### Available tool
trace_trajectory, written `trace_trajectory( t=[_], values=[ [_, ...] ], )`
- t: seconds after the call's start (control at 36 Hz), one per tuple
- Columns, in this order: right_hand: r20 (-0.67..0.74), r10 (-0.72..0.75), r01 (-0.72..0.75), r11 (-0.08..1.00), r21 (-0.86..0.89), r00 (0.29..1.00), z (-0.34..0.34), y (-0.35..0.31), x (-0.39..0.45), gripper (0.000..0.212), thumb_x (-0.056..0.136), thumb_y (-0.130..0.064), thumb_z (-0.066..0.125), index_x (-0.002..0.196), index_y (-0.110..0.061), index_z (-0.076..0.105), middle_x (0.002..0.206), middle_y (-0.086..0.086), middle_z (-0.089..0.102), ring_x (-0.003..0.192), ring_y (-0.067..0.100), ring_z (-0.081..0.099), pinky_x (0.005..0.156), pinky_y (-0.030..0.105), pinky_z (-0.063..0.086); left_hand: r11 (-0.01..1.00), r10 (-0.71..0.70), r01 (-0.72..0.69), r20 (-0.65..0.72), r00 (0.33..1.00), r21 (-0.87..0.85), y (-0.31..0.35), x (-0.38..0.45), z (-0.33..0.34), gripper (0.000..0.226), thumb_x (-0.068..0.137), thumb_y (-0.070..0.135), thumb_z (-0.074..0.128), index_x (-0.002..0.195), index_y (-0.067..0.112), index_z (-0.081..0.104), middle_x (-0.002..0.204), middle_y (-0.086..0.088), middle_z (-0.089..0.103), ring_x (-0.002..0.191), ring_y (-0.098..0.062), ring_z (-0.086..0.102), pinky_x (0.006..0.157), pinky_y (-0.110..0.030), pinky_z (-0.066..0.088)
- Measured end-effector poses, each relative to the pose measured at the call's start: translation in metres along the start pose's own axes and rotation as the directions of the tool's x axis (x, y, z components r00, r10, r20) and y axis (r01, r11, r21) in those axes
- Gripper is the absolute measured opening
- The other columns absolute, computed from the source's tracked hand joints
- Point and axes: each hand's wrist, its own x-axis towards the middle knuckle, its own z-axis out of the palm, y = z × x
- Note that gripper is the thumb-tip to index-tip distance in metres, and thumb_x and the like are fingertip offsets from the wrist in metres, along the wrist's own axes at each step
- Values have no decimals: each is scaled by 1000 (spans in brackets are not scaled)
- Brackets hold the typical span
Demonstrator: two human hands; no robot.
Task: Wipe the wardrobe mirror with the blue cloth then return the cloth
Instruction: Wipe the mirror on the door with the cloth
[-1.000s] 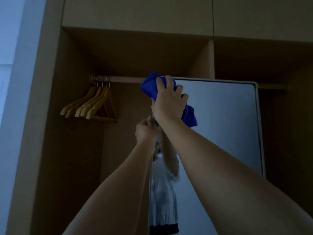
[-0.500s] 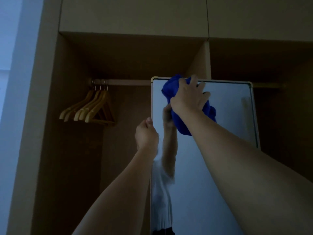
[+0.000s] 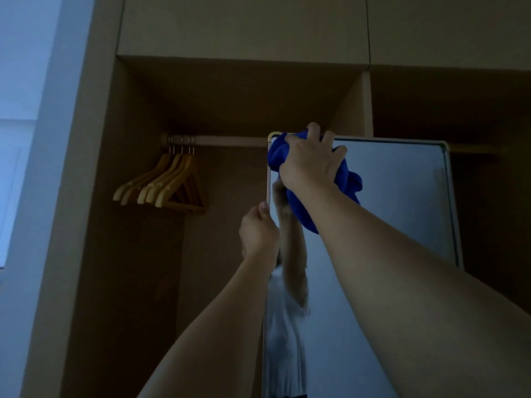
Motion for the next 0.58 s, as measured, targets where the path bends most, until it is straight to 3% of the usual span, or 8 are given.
trace_trajectory(
  t=[0.14,0.25,0.36,0.58],
  values=[
    [-35,-148,147,989,-10,988,5,-12,-3,48,81,-30,65,126,-30,50,140,6,32,123,33,31,95,48,28,1000,7,-6,-40,999,23,-3,3,4,37,100,38,32,70,29,52,71,4,56,65,-13,53,56,-27,38],
    [-35,-176,176,984,-23,984,8,0,0,51,81,-29,65,129,-32,48,142,6,31,123,33,31,95,49,29,999,-12,13,-35,999,29,-5,5,5,30,100,40,32,89,27,56,80,8,58,72,-5,55,55,-23,35],
    [-60,-94,91,995,-46,994,12,12,-1,54,79,-32,66,129,-31,48,141,7,33,123,34,32,95,49,29,1000,2,-2,-10,1000,4,-5,5,4,35,100,40,32,100,20,60,85,4,61,75,-9,58,58,-24,38],
    [-54,-35,30,995,-93,998,8,37,6,54,81,-34,65,131,-33,45,139,6,33,122,33,32,95,48,28,999,29,-27,-41,999,45,-4,1,5,35,101,40,29,89,23,57,80,1,59,73,-10,57,56,-25,36]
  ],
)
